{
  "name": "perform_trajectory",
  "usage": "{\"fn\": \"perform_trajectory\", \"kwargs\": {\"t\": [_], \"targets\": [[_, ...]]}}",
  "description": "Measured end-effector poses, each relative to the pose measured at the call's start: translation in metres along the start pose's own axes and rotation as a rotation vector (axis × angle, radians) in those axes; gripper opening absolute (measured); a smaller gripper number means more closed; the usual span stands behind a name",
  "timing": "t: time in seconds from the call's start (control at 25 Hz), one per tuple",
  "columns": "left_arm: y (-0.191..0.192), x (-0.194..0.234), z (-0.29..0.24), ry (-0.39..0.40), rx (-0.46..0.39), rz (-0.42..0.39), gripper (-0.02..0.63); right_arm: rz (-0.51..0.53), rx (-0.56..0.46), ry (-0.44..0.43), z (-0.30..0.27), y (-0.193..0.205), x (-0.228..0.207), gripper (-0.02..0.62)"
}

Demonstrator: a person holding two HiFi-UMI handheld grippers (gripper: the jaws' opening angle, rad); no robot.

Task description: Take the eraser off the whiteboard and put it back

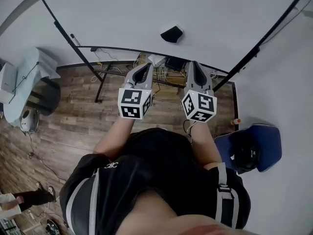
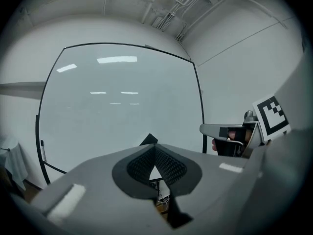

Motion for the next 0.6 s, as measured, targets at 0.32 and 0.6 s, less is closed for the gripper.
{"fn": "perform_trajectory", "kwargs": {"t": [0.32, 0.6], "targets": [[0.008, 0.005, -0.063, -0.047, 0.04, -0.016, 0.008, -0.056, 0.026, -0.081, -0.059, 0.021, -0.022, 0.006], [0.024, 0.02, -0.088, -0.071, 0.074, 0.002, 0.008, -0.082, 0.059, -0.107, -0.085, 0.04, -0.022, 0.005]]}}
Point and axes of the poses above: the fingertips, and each gripper's own axes: z backward along the fingers, x to its left, y out of its underside, the point moved 8 cm from there along z, backward along the fingers, and after that the axes turned 13 degrees about -x, right-handed, at the moved point
